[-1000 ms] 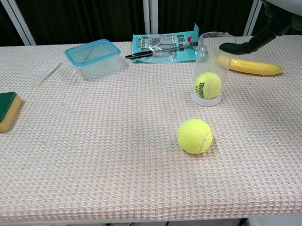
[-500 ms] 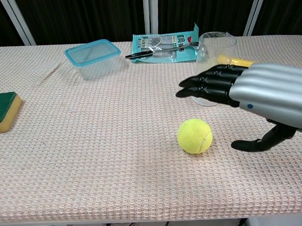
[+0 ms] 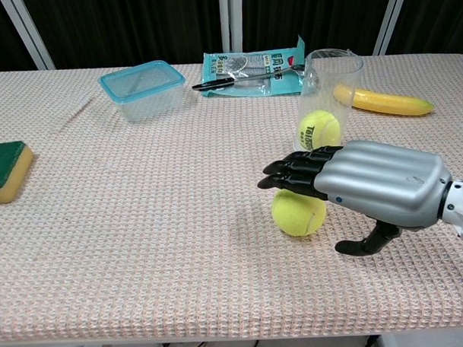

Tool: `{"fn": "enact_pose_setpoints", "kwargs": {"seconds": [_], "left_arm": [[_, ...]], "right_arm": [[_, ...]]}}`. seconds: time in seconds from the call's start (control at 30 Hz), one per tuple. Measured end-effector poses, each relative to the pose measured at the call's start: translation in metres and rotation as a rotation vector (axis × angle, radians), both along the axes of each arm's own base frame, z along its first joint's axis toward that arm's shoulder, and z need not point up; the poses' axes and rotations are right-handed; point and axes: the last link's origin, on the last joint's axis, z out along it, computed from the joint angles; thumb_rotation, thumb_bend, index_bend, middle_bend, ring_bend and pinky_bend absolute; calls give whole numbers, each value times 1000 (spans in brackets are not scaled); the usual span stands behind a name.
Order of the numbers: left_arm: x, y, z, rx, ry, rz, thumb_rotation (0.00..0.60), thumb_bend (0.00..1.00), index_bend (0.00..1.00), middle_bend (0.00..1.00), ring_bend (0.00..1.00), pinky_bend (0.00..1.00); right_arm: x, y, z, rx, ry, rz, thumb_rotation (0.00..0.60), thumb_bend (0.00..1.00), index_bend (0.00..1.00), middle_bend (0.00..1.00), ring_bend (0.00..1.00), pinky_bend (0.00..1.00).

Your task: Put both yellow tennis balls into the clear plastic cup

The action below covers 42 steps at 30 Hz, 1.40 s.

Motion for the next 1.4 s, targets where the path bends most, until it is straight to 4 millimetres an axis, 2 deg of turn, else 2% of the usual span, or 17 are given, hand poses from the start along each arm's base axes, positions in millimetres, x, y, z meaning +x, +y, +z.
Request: {"fn": "enact_pose_setpoints", "kwargs": {"seconds": [0.07, 0.23, 0.3, 0.4, 0.5, 0.63, 0.73, 0.87, 1.0, 1.17, 1.4], "left_arm": [[0, 1, 0, 2, 2, 3, 600, 0, 36, 0, 0, 0], [-2, 2, -1, 2, 0, 10, 600, 0, 36, 0, 0, 0], [-2, 2, -1, 3, 0, 14, 600, 0, 36, 0, 0, 0], [-4, 0, 0, 7, -5, 18, 600, 0, 36, 0, 0, 0], [-4, -1, 1, 7, -9, 18, 600, 0, 36, 0, 0, 0], [-3, -1, 1, 2, -14, 8, 600, 0, 36, 0, 0, 0], [-3, -1, 1, -1, -13, -1, 600, 0, 36, 0, 0, 0], [-2, -1, -1, -7, 1, -5, 600, 0, 36, 0, 0, 0], [-1, -2, -3, -13, 4, -14, 600, 0, 36, 0, 0, 0], [-3, -2, -3, -15, 3, -10, 600, 0, 36, 0, 0, 0], [-2, 1, -3, -13, 5, -22, 600, 0, 29, 0, 0, 0]], "right_arm": [[2, -2, -5, -18, -2, 7, 600, 192, 117, 152, 78, 318], [2, -5, -15, -27, 6, 9, 600, 219, 309, 304, 289, 477], [4, -5, -18, -26, 11, 18, 600, 234, 416, 399, 373, 552], [6, -5, -19, -42, -3, 39, 600, 252, 587, 540, 448, 622], [9, -6, -16, -70, -44, 59, 600, 282, 673, 608, 496, 654], [17, -10, -4, -117, -131, 91, 600, 289, 700, 628, 508, 666], [27, -17, 16, -179, -215, 115, 600, 285, 705, 631, 508, 666], [47, -33, 52, -284, -337, 124, 600, 259, 708, 632, 508, 663], [52, -55, 77, -388, -371, 101, 600, 232, 726, 641, 508, 638], [38, -79, 92, -481, -365, 12, 600, 240, 733, 643, 508, 629], [7, -103, 92, -508, -336, -111, 600, 231, 726, 636, 505, 588]]}}
